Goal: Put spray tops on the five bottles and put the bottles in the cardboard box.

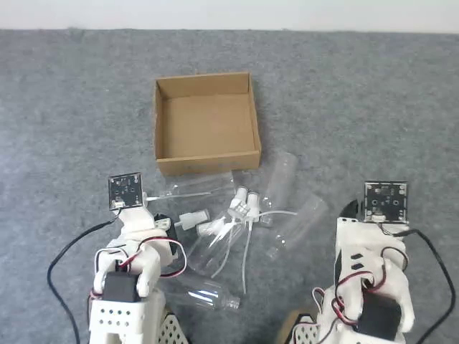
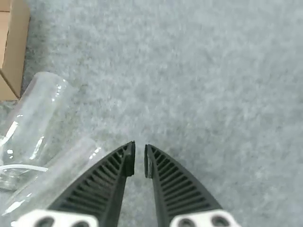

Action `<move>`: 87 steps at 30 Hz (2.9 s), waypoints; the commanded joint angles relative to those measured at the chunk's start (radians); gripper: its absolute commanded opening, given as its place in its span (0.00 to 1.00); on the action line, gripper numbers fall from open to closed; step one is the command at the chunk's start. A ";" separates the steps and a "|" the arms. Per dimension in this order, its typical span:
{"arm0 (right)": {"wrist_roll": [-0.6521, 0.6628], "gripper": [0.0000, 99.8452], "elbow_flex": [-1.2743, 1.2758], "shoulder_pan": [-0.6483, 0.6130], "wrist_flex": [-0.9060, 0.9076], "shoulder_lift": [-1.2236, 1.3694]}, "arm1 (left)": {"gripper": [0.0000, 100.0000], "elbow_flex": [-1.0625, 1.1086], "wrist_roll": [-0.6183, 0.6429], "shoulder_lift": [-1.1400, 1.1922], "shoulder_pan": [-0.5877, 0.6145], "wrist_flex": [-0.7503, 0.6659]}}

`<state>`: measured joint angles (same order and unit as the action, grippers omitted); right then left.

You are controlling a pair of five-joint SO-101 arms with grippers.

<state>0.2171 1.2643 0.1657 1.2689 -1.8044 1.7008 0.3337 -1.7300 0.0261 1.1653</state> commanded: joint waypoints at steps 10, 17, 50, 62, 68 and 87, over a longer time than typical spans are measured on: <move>0.210 0.01 -0.195 -0.101 -0.047 0.007 | 0.01 -0.013 -0.006 -0.012 0.008 0.005; 0.216 0.05 -0.301 -0.219 -0.050 0.054 | 0.01 -0.013 -0.006 -0.012 0.008 0.005; 0.712 0.29 -0.529 -0.470 0.145 0.961 | 0.01 -0.013 -0.006 -0.012 0.008 0.005; 0.802 0.29 -0.486 -0.565 0.076 1.241 | 0.01 -0.013 -0.006 -0.012 0.008 0.005; 0.806 0.37 -0.488 -0.572 0.054 1.360 | 0.01 -0.013 -0.006 -0.012 0.008 0.005; 0.924 0.30 -0.486 -0.547 -0.012 1.652 | 0.01 -0.013 -0.006 -0.012 0.008 0.005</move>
<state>1.1301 0.7933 -0.4005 1.2674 -0.1458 1.7008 0.3337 -1.7300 0.0261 1.1653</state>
